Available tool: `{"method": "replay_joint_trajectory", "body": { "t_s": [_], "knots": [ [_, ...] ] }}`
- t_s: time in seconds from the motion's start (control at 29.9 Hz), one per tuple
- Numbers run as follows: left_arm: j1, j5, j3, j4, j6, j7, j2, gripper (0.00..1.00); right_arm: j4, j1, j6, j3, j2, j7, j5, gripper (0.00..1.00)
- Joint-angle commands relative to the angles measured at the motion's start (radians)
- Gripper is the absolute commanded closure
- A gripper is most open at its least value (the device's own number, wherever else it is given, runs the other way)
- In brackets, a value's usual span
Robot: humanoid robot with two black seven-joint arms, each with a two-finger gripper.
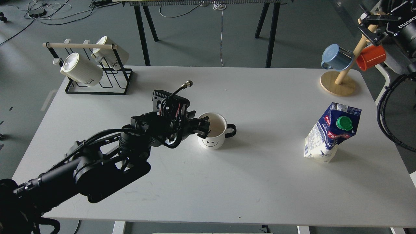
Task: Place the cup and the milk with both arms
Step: 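Release the mug and retract the left arm toward the rack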
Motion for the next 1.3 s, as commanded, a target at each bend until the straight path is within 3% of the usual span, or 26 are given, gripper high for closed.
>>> {"method": "replay_joint_trajectory", "body": {
  "t_s": [0.0,0.23,0.43,0.64,0.74,0.94,1.27],
  "knots": [
    [-0.003,-0.007,-0.035,-0.008,0.000,0.000,0.006,0.05,0.000,-0.001,0.001,0.000,0.000,0.000,0.000,0.02],
    [0.006,-0.016,-0.274,-0.011,0.000,0.000,-0.003,0.01,0.013,-0.001,0.001,0.001,-0.003,0.000,0.000,0.02],
    [0.052,-0.148,-0.451,0.006,0.016,-0.097,0.005,0.01,0.057,-0.008,-0.002,0.032,-0.031,0.000,0.002,0.02],
    [0.151,-0.381,-0.521,0.055,0.346,-0.206,0.025,0.01,0.109,-0.024,0.002,0.055,-0.115,-0.003,0.012,0.02],
    [0.191,-0.502,-0.566,0.058,0.432,-0.269,0.034,0.01,0.124,-0.068,0.019,0.095,-0.155,-0.005,0.040,0.02],
    [0.230,-0.826,-0.701,0.058,0.443,-0.358,0.031,0.01,0.152,-0.212,0.102,0.166,-0.238,-0.005,0.205,0.02],
    [0.271,-0.997,-0.807,0.056,0.406,-0.369,0.032,0.01,0.177,-0.540,0.131,0.212,-0.322,-0.003,0.558,0.02]
  ]
}}
